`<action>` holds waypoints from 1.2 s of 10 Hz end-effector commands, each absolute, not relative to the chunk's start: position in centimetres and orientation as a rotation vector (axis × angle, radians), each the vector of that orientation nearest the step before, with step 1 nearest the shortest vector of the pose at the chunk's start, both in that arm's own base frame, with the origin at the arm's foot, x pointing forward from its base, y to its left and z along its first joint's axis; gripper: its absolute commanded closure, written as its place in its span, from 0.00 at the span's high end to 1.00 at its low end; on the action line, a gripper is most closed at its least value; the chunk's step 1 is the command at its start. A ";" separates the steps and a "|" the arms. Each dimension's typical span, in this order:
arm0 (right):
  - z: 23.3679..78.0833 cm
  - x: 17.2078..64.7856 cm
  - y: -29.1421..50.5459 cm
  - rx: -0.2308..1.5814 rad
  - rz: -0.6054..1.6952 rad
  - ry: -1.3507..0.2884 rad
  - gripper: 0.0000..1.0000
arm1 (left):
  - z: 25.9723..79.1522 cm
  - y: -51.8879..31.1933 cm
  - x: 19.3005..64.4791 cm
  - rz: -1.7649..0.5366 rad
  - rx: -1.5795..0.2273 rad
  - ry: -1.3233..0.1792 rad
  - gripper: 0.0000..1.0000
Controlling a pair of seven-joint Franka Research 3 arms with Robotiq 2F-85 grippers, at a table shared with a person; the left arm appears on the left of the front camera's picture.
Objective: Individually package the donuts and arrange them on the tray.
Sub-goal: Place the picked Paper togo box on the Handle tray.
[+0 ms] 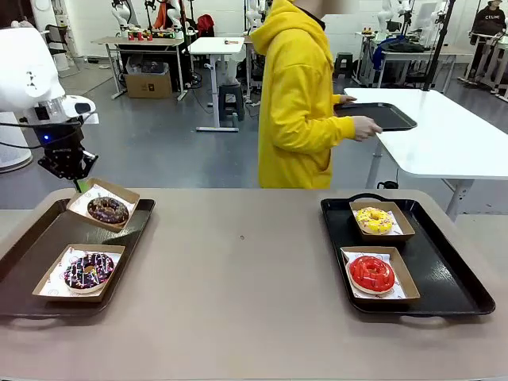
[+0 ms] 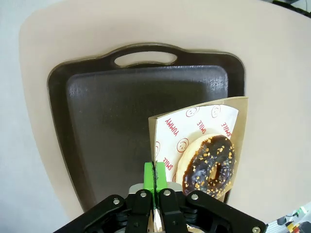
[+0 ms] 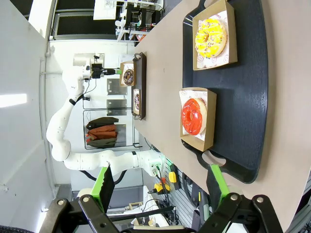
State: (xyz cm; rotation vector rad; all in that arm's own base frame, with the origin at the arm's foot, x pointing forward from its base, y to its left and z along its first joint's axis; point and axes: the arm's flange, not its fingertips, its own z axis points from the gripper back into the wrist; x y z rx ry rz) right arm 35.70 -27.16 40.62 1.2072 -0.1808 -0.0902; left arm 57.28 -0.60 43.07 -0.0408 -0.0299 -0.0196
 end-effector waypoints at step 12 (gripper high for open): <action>40.7 35.6 -27.0 1.210 -0.098 -0.177 1.00 | 39.2 -1.1 57.7 0.020 0.064 -0.044 0.84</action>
